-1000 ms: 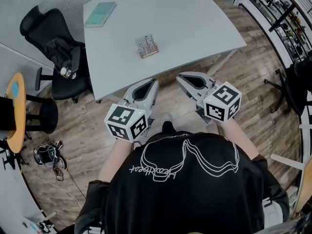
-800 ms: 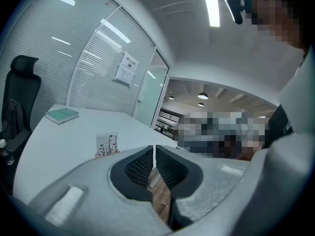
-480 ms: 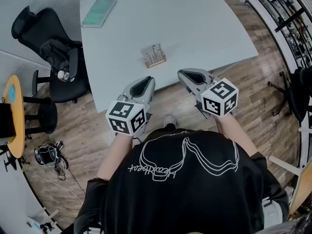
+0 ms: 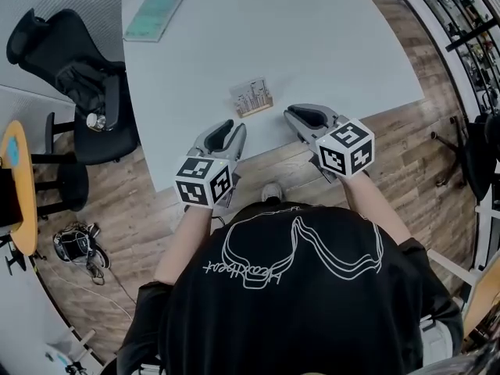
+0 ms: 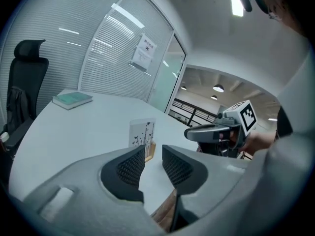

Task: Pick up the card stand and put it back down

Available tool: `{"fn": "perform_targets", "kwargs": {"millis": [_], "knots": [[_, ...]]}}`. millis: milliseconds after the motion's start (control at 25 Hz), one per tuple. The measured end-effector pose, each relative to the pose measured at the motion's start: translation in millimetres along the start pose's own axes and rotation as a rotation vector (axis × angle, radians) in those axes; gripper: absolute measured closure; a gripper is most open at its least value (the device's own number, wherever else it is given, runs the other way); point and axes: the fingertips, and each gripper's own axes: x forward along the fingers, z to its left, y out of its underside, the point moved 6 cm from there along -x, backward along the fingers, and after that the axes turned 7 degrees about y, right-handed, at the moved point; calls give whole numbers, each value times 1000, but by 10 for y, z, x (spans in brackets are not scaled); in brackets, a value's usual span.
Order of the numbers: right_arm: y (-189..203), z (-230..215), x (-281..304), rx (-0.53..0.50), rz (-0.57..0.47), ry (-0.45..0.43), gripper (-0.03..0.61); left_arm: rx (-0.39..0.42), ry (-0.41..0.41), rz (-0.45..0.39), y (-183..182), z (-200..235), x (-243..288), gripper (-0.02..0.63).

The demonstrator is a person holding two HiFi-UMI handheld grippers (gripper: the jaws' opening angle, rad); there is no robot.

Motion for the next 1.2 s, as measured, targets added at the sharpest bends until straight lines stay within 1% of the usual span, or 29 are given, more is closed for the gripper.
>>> {"fn": "perform_targets", "kwargs": {"millis": [200,280,360,680,840,1040,1200], "knots": [[108,-118,287,-12,57,-4,491,-40,-16,28,122,223,159,505],[143,-151,377,-13,70,-20,465,-38,-26,35,145,289,232,505],[162,-185,492,-19,82,-24,454,-30,-34,44,152,377,300,503],[292,-298,864,-135,159,12,454,-49,-49,86,285,576,493,499],[339,-367,995,-137,175,19,454,-41,-62,96,315,648,593,499],[361,-322,1100,-149,195,19,456,-16,-69,117,349,680,648,499],[378,-343,1145,-144,200,15,457,-14,-80,127,353,697,686,500]]}}
